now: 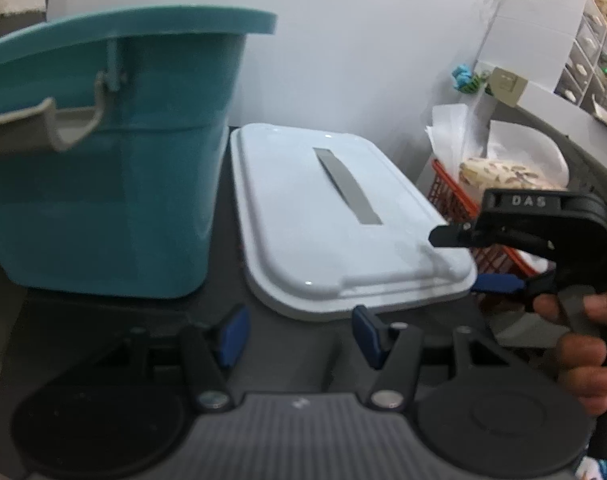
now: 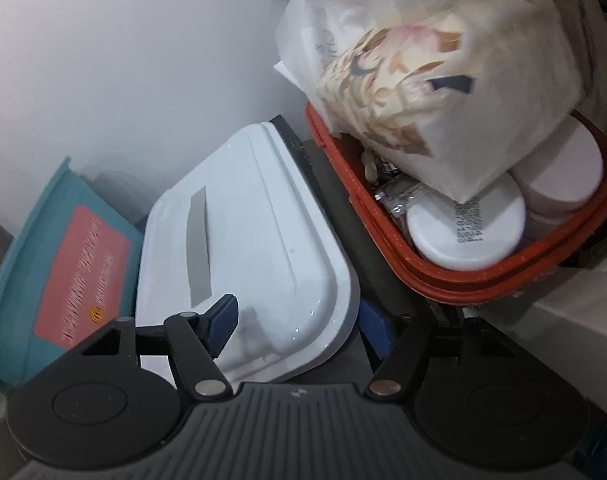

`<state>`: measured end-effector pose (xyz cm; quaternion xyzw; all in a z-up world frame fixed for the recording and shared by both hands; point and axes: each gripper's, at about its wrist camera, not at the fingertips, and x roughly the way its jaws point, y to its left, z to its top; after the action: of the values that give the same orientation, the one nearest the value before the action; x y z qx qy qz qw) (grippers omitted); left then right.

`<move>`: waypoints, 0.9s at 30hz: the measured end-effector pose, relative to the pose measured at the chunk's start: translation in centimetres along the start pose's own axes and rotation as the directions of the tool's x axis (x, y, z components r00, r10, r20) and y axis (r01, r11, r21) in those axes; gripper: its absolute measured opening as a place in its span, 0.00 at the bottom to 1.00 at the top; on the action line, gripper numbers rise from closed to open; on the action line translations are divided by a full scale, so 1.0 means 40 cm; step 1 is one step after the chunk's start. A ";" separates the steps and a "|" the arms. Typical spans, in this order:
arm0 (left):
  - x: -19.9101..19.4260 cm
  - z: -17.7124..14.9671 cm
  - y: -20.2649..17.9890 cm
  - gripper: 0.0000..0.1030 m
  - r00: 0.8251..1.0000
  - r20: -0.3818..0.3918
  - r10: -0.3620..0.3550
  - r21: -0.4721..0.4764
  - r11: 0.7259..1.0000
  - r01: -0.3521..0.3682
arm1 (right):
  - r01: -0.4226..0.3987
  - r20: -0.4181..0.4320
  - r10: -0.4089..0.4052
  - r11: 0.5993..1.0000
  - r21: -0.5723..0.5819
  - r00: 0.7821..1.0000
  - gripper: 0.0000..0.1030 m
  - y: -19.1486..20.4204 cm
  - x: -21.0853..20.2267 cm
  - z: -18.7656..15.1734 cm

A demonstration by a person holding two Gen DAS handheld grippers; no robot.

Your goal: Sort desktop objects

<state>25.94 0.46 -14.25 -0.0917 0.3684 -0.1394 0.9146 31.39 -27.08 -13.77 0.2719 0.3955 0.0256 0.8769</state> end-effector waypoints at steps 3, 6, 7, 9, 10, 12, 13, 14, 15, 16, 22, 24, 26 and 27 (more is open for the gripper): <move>0.003 0.001 -0.001 0.57 1.000 0.006 -0.020 0.004 1.000 0.020 | -0.065 0.022 0.065 0.998 -0.005 0.998 0.69 0.012 -0.020 -0.004; 0.005 0.002 -0.002 0.57 0.999 0.013 -0.037 0.006 0.999 0.036 | -0.116 0.034 0.116 0.993 -0.009 0.993 0.70 0.028 -0.037 -0.008; 0.006 0.003 -0.002 0.57 0.999 0.015 -0.040 0.006 0.999 0.040 | -0.124 0.041 0.125 0.992 -0.009 0.991 0.70 0.030 -0.039 -0.009; 0.008 0.003 0.001 0.57 0.999 0.017 -0.042 -0.001 0.999 0.042 | -0.144 0.056 0.144 0.990 -0.004 0.988 0.70 0.029 -0.044 -0.008; 0.008 0.003 0.003 0.57 0.999 0.021 -0.046 -0.004 0.999 0.046 | -0.156 0.064 0.155 0.988 0.005 0.986 0.70 0.025 -0.045 -0.006; 0.006 0.003 0.006 0.57 0.998 0.027 -0.051 -0.006 0.999 0.052 | -0.183 0.081 0.180 0.983 0.031 0.980 0.70 0.016 -0.048 0.001; 0.005 0.003 0.008 0.57 0.998 0.031 -0.054 -0.009 0.998 0.054 | -0.199 0.089 0.193 0.979 0.053 0.977 0.70 0.009 -0.047 0.001; 0.004 0.004 0.010 0.57 0.998 0.034 -0.056 -0.014 0.998 0.057 | -0.214 0.098 0.207 0.974 0.075 0.973 0.70 0.002 -0.047 0.002; 0.003 0.006 0.011 0.57 0.998 0.038 -0.060 -0.018 0.998 0.060 | -0.232 0.108 0.221 0.968 0.097 0.969 0.71 -0.005 -0.045 0.003; 0.002 0.008 0.013 0.57 0.997 0.041 -0.063 -0.023 0.998 0.064 | -0.252 0.118 0.239 0.961 0.116 0.964 0.71 -0.011 -0.040 0.006; -0.008 0.020 0.015 0.57 0.994 0.077 -0.080 -0.030 0.996 0.082 | -0.371 0.173 0.339 0.903 0.217 0.925 0.71 -0.040 -0.027 0.017; -0.014 0.021 0.014 0.57 0.993 0.084 -0.082 -0.026 0.996 0.084 | -0.409 0.180 0.374 0.882 0.233 0.910 0.71 -0.043 -0.019 0.022; -0.016 0.023 0.012 0.57 0.993 0.089 -0.083 -0.019 0.996 0.085 | -0.435 0.174 0.403 0.870 0.233 0.898 0.71 -0.040 -0.012 0.026; -0.016 0.023 0.011 0.57 0.992 0.091 -0.083 -0.016 0.996 0.085 | -0.438 0.168 0.408 0.870 0.226 0.897 0.71 -0.034 -0.007 0.026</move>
<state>26.23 1.15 -13.30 -0.1223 0.3239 -0.1701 0.9226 31.70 -28.79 -13.68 0.4647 0.2750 0.1496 0.8283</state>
